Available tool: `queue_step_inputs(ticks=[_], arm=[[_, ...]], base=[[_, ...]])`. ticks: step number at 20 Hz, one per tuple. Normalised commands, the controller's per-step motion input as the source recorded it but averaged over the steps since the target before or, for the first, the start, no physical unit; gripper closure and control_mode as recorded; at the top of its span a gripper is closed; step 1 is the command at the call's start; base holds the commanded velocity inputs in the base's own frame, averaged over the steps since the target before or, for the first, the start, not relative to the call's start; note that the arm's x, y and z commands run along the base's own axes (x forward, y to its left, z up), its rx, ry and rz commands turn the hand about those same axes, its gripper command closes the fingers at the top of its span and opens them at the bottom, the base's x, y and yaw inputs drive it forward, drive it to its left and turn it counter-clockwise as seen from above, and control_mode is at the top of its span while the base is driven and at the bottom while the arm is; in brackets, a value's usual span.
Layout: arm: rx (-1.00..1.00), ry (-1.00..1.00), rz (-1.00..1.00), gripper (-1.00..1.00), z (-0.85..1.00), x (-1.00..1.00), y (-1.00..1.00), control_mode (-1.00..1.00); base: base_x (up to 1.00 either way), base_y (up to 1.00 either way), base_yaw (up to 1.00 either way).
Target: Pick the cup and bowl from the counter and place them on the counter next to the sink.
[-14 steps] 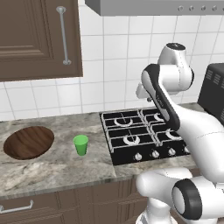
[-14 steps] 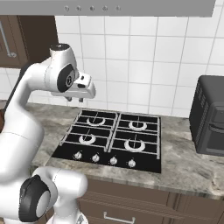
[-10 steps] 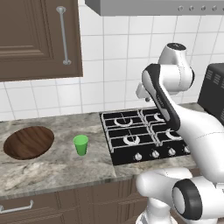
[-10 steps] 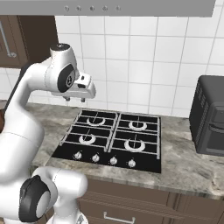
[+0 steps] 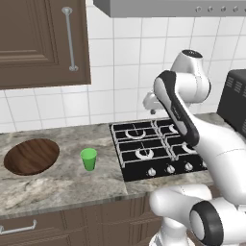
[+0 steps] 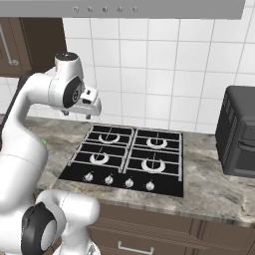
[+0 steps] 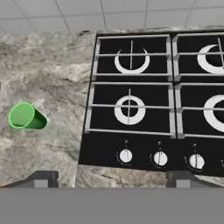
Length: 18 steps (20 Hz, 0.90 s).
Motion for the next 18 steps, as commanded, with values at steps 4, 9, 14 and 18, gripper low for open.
queue_step_inputs(ticks=[4, 9, 14, 18], arm=[[0.14, 0.01, 0.03, -1.00, -0.17, -0.11, 0.35, -1.00], [0.15, 0.02, 0.03, -1.00, -0.18, -0.08, 0.32, -1.00], [0.06, 0.03, 0.00, -1.00, -0.09, -0.10, 0.34, -1.00], [0.04, 0.01, 0.00, -1.00, -0.11, -0.16, 0.32, -1.00]], base=[[0.00, 0.00, 0.00], [0.00, 0.00, 0.00], [0.00, 0.00, 0.00], [0.00, 0.00, 0.00]])
